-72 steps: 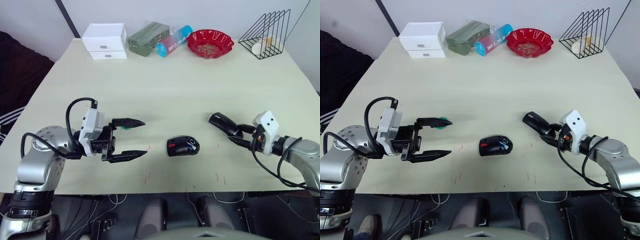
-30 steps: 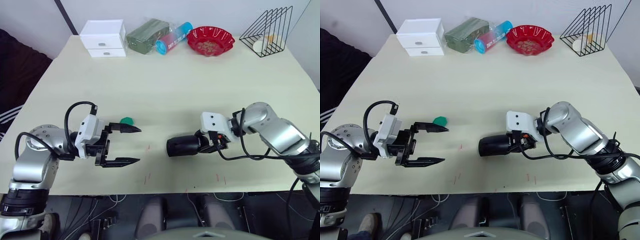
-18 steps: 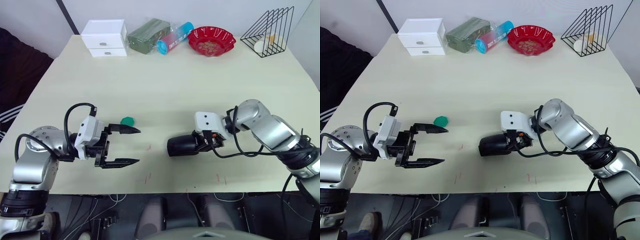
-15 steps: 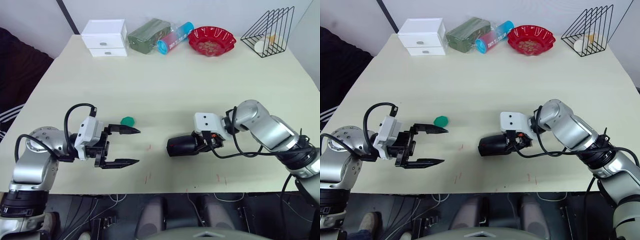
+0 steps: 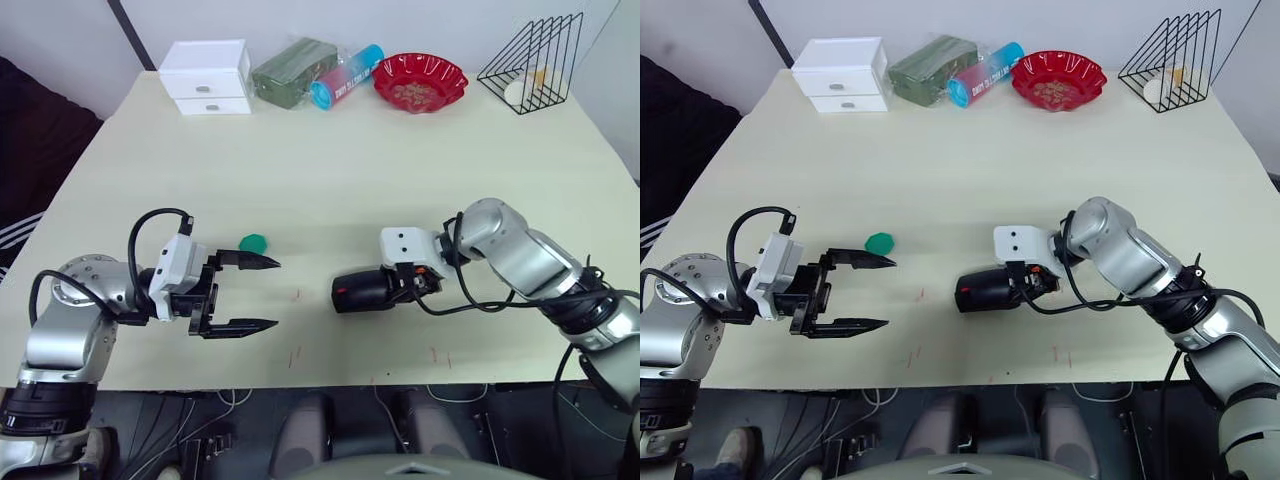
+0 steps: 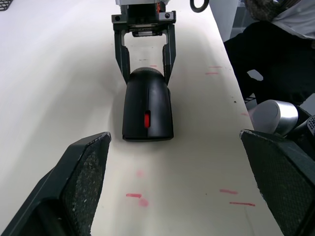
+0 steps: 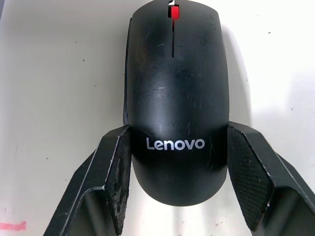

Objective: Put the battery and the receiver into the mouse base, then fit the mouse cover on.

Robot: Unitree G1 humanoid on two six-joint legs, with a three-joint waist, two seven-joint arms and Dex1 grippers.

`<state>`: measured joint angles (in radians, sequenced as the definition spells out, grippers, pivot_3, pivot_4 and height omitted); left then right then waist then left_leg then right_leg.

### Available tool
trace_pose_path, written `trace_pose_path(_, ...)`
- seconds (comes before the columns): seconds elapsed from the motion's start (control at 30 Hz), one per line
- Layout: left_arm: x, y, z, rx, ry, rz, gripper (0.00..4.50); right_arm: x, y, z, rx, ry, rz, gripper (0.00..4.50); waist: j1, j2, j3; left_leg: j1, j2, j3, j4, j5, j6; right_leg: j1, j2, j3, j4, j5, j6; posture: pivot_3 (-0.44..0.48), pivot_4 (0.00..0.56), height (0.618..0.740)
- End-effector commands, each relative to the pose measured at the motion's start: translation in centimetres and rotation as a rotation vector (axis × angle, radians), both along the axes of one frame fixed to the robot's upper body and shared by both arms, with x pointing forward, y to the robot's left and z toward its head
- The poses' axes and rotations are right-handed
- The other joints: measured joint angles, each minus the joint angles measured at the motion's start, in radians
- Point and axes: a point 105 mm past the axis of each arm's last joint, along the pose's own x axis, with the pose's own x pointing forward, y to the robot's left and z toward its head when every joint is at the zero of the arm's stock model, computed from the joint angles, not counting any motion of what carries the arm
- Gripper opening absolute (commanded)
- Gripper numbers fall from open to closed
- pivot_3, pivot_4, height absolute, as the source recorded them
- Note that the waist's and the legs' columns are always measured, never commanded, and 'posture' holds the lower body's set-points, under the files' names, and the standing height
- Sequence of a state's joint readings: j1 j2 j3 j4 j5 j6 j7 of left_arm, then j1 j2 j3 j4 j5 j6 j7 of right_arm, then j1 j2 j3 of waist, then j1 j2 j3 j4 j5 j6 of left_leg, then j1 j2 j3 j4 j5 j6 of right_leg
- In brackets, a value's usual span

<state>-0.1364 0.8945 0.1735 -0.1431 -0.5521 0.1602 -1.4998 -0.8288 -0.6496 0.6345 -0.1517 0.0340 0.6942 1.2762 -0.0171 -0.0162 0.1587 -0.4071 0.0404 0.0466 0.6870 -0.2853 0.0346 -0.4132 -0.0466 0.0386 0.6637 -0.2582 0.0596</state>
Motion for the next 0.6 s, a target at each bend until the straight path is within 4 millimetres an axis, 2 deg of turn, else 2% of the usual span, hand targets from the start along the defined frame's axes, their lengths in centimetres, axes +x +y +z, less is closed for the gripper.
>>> trace_pose_path(0.03, -0.07, 0.07, 0.42, 0.009, -0.025, -0.005, 4.5, -0.22, -0.04, -0.68, -0.032, 0.009, 0.005, 2.23, 0.0, 0.0, 0.0, 0.0, 0.0, 0.0, 0.0, 0.0, 0.0, 0.0, 0.0, 0.0, 0.0, 0.0, 0.0, 0.0, 0.15, 0.74)
trace_pose_path(0.6, 0.07, -0.04, 0.46, 0.016, -0.028, -0.013, 4.5, -0.12, -0.66, -0.8, -0.051, 0.012, -0.024, 2.23, 0.003, 0.0, 0.0, 0.0, 0.0, 0.0, 0.0, 0.0, 0.0, 0.0, 0.0, 0.0, 0.0, 0.0, 0.0, 0.0, 0.15, 0.74)
